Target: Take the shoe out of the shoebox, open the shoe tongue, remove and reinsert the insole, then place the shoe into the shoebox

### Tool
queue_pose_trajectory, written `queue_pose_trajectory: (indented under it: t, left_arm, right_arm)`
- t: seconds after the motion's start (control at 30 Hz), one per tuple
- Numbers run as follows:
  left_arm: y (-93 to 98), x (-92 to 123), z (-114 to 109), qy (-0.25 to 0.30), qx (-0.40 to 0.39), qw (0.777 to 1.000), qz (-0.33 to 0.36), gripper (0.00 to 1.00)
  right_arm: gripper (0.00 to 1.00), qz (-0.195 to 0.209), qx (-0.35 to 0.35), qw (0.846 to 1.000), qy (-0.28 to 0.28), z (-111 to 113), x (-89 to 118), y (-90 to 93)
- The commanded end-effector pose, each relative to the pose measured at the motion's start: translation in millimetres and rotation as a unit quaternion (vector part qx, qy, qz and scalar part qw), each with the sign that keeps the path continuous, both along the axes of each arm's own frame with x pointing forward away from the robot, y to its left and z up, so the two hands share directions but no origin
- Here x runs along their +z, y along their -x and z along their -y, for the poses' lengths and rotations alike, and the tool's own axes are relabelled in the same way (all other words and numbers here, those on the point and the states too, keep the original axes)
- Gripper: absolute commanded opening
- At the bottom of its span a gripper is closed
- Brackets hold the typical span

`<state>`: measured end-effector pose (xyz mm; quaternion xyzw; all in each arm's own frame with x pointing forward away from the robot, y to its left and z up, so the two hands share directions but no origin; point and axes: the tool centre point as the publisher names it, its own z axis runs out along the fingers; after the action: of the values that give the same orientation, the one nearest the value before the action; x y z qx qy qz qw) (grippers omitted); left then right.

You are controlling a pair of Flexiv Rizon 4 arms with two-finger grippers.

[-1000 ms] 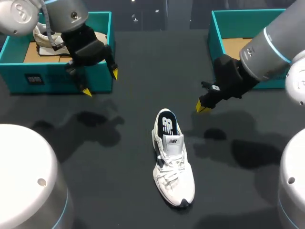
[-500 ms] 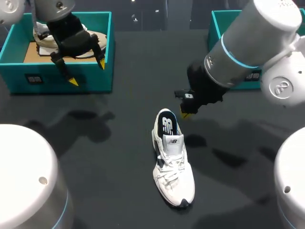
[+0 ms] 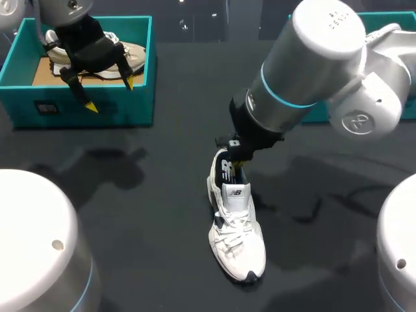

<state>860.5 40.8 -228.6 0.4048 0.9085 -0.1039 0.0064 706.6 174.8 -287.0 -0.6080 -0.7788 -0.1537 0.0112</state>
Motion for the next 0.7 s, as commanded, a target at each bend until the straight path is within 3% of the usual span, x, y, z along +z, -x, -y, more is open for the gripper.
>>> queue_pose_trajectory:
  t: [0.03,0.43,0.7]
  left_arm:
    - [1.4,2.3,2.2,-0.007,0.004,1.000,0.006,1.00]
    - [1.4,2.3,2.2,-0.007,0.004,1.000,0.006,1.00]
    - [1.4,2.3,2.2,-0.007,0.004,1.000,0.006,1.00]
  right_arm:
    - [0.00,0.030,-0.035,0.994,0.102,-14.8,-10.7,-1.6]
    - [0.00,0.030,-0.035,0.994,0.102,-14.8,-10.7,-1.6]
    - [0.00,0.094,-0.039,0.989,0.108,-23.4,-33.4,-2.1]
